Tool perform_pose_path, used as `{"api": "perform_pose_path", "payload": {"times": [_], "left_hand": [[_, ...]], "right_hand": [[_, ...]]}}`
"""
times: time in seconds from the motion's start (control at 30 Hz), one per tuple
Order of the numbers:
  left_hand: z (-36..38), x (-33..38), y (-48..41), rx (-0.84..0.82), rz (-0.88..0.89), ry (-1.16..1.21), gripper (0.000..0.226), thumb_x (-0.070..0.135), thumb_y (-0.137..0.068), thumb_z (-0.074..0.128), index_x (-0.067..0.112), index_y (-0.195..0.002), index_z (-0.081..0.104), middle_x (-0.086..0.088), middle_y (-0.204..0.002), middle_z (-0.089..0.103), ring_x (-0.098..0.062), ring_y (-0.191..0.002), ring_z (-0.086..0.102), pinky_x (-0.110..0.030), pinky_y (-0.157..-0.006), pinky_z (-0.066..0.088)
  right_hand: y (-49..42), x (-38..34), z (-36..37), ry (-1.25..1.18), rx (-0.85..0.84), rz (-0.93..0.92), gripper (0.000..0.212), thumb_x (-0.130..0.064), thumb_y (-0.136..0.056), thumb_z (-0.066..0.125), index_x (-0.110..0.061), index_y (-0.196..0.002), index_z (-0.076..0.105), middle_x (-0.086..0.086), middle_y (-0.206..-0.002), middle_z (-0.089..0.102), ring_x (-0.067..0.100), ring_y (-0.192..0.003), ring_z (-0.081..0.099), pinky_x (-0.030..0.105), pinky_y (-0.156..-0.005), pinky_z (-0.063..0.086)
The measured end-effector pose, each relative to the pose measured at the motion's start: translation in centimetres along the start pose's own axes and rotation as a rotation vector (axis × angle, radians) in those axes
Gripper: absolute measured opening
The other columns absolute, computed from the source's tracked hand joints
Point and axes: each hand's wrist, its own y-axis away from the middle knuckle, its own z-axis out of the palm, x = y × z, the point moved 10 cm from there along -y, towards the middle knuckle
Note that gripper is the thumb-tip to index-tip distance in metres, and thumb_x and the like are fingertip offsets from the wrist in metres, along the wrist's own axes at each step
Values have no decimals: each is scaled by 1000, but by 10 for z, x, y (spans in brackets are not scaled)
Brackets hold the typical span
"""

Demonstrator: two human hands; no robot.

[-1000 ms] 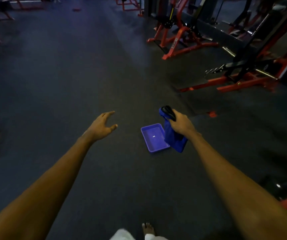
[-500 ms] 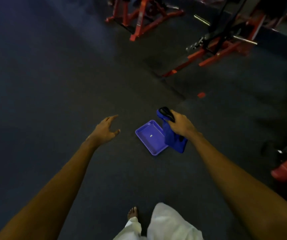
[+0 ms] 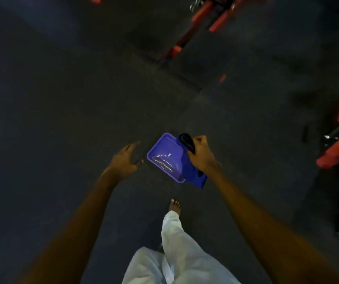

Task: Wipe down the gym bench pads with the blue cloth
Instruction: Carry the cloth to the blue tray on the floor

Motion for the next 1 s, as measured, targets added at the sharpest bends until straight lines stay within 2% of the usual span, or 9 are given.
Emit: {"api": "perform_pose_path", "payload": {"times": [0.1, 0.2, 0.3, 0.43, 0.57, 0.63, 0.8, 0.93, 1.0], "left_hand": [[15, -18, -62, -32, 65, -27, 81, 38, -81, 68, 18, -155, 42, -13, -156, 46, -32, -142, 48, -39, -116, 37], [49, -43, -135, -109, 124, -67, 77, 25, -84, 75, 16, -153, 42, -13, -156, 46, -33, -142, 47, -34, -113, 33], [92, -74, -216, -176, 149, -87, 74, 13, -89, 77, 16, -154, 40, -9, -157, 45, -27, -145, 43, -27, -111, 29], [168, -136, -320, -234, 109, -38, 72, 11, -92, 73, 17, -155, 38, -8, -158, 42, -25, -146, 39, -22, -108, 26], [256, -197, -401, -316, 69, -3, 77, 22, -93, 73, 26, -159, 33, -7, -161, 38, -29, -145, 42, -37, -112, 38], [298, -225, -429, -359, 37, 18, 77, 24, -94, 72, 28, -159, 31, -6, -162, 35, -30, -145, 41, -40, -108, 43], [366, -272, -468, -393, -42, 120, 76, 21, -95, 70, 29, -159, 30, -6, -164, 32, -30, -146, 39, -46, -110, 42], [385, -290, -477, -421, -52, 87, 76, 22, -95, 69, 34, -159, 30, -3, -163, 34, -28, -146, 39, -51, -112, 43], [381, -288, -478, -414, -61, 88, 74, 22, -96, 68, 34, -159, 30, -4, -163, 33, -29, -145, 39, -49, -111, 44]], "right_hand": [[-54, 29, 33, -2, 125, 86, 38, -15, -92, 66, -9, -128, 55, 13, -129, 39, 31, -107, 57, 48, -101, 51], [-110, 62, 79, -26, 157, 173, 40, -15, -91, 68, -11, -129, 56, 10, -130, 39, 28, -111, 56, 47, -101, 51], [-169, 110, 136, -73, 154, 244, 40, -15, -92, 66, -15, -131, 54, 8, -134, 39, 26, -115, 54, 48, -104, 49], [-246, 190, 212, -62, 196, 300, 47, -13, -91, 66, -10, -136, 53, 14, -140, 39, 35, -118, 54, 54, -104, 47], [-307, 274, 289, -30, 191, 341, 49, -13, -92, 67, -11, -138, 51, 11, -144, 35, 35, -119, 53, 54, -106, 47], [-332, 310, 326, -13, 176, 346, 50, -12, -92, 67, -11, -138, 50, 10, -144, 33, 34, -120, 52, 54, -106, 47], [-375, 369, 384, 65, 164, 391, 53, -15, -92, 67, -17, -142, 49, 13, -145, 32, 35, -125, 48, 54, -107, 46], [-387, 391, 418, 43, 66, 430, 64, -27, -95, 68, -17, -151, 39, 15, -156, 23, 41, -133, 43, 54, -111, 40], [-381, 391, 424, -16, 46, 442, 68, -33, -94, 69, -15, -152, 38, 16, -158, 21, 42, -134, 43, 54, -112, 40]]}}
